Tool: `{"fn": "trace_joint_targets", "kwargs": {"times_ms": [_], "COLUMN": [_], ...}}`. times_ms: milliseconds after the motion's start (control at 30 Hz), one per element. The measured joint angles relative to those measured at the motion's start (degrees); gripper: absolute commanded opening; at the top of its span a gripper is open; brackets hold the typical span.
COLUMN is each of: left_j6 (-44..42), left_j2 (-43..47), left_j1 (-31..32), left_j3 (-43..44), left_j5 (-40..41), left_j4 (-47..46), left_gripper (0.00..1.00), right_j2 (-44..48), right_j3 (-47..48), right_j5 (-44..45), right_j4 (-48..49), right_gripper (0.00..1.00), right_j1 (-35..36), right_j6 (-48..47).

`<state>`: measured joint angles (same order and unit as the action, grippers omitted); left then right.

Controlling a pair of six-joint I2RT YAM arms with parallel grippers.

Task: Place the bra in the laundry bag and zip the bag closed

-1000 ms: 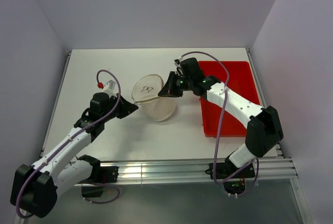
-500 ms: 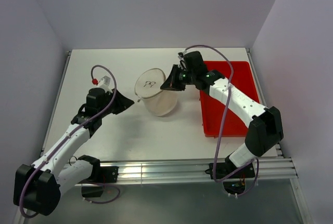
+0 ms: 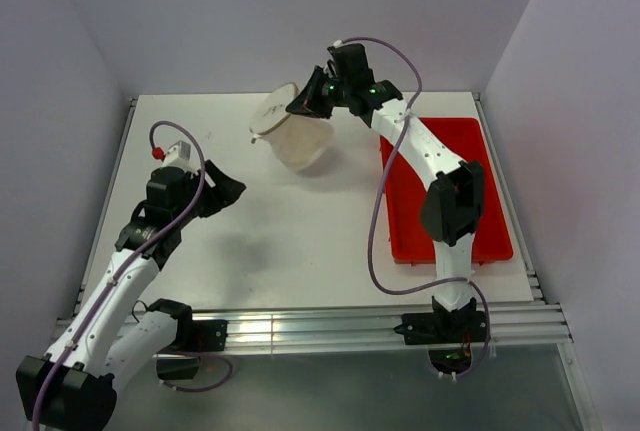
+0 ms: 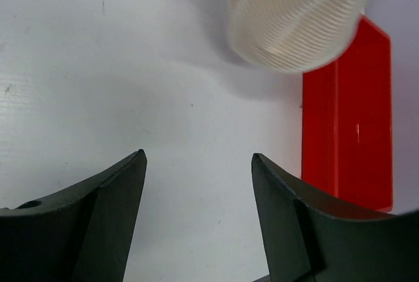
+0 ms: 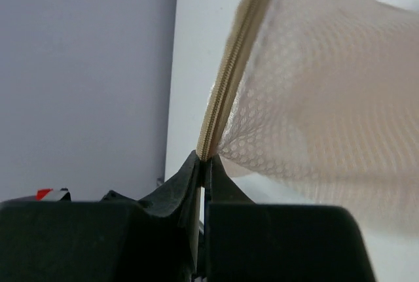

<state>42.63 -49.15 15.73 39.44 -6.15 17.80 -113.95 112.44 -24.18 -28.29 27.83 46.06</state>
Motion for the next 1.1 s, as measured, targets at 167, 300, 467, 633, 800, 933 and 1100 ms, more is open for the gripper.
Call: {"fn": "trace_joint_targets", "kwargs": {"times_ms": [167,300,467,633,800,933,1100], "left_j6": [-0.24,-0.22,-0.20,-0.20,-0.63,-2.14,-4.81], "left_j2": [1.64,1.66,1.27,0.63,1.18,1.70,2.78], "left_j1": [0.00,0.00,0.00,0.00,0.00,0.00,0.00], "left_j3": [1.03,1.03,1.03,1.03,1.05,2.12,4.87], "left_j5": [0.42,0.37,-0.22,-1.03,-1.60,-2.40,-3.82], "left_j4": [0.85,1.33,1.16,0.50,0.44,0.92,0.92], "left_gripper": [0.71,0.71,0.70,0.70,0.70,0.70,0.70], "right_j2": [-1.55,4.24,9.90,13.05,28.89,43.89,56.94], "right_j3": [1.36,-13.55,-35.89,-47.17,-49.16,-49.24,-54.77], "right_j5": [-1.68,-1.68,-1.20,1.22,7.30,12.85,21.66], "right_j4": [2.32,10.49,17.99,20.20,19.61,20.24,20.37], "right_gripper": [0.00,0.30,1.00,1.00,1.00,1.00,1.00], "right_j1": [0.44,0.94,1.51,1.81,1.92,2.03,2.38], "right_j6": [3.89,6.23,7.61,5.42,1.38,-2.27,-6.67]}}
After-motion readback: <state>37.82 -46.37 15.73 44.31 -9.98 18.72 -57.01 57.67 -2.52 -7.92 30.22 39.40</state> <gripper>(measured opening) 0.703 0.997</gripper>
